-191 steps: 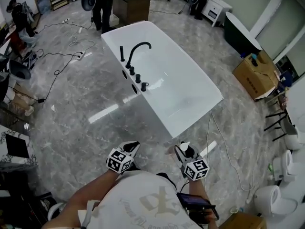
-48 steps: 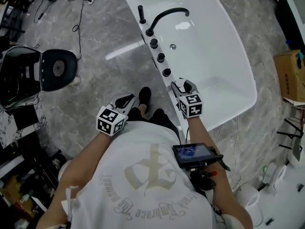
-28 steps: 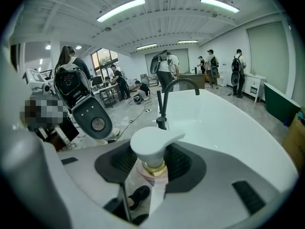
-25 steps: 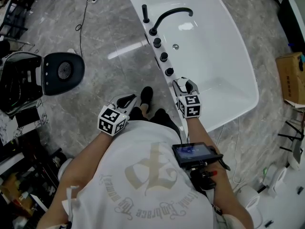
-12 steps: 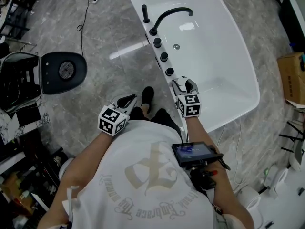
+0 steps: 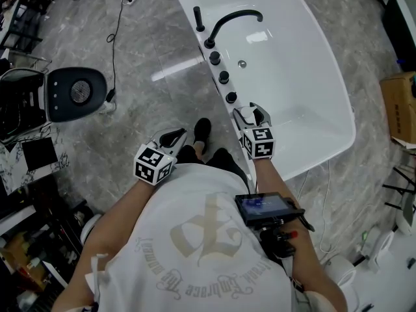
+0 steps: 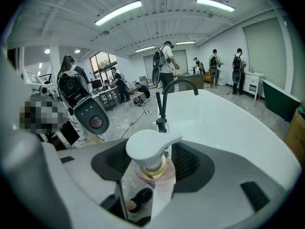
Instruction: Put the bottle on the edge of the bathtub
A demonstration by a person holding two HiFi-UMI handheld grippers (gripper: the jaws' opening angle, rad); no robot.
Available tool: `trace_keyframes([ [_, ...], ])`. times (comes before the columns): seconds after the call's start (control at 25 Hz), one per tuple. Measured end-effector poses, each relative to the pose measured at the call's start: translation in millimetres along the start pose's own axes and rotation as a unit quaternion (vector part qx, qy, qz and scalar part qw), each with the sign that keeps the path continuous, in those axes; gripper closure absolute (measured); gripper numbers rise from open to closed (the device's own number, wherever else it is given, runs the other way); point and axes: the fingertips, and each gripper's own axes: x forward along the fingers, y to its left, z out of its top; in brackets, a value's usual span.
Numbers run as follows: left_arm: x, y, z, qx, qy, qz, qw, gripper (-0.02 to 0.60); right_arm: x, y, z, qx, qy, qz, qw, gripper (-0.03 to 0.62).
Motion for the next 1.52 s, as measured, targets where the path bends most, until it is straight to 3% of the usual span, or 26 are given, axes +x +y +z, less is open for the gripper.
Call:
trace_keyframes([
  [1.0,9,-39,2,-0.004,-0.015,-0.010,0.9998,0.557,-58,-21,-9,0.016,-0.016,-0.005,1.000,0.376],
  [1.16,9,-43,5,-0.005,-0.024,-0.008,0.9997,0.557,-73,-23,-5,0.017,-0.031,-0.008,0.999,0.402],
  [1.52,9,-55,12,0.000,-0.040,-0.004,0.9992,0.557,-108,-12,11,0.008,-0.062,0.024,0.998,0.420],
])
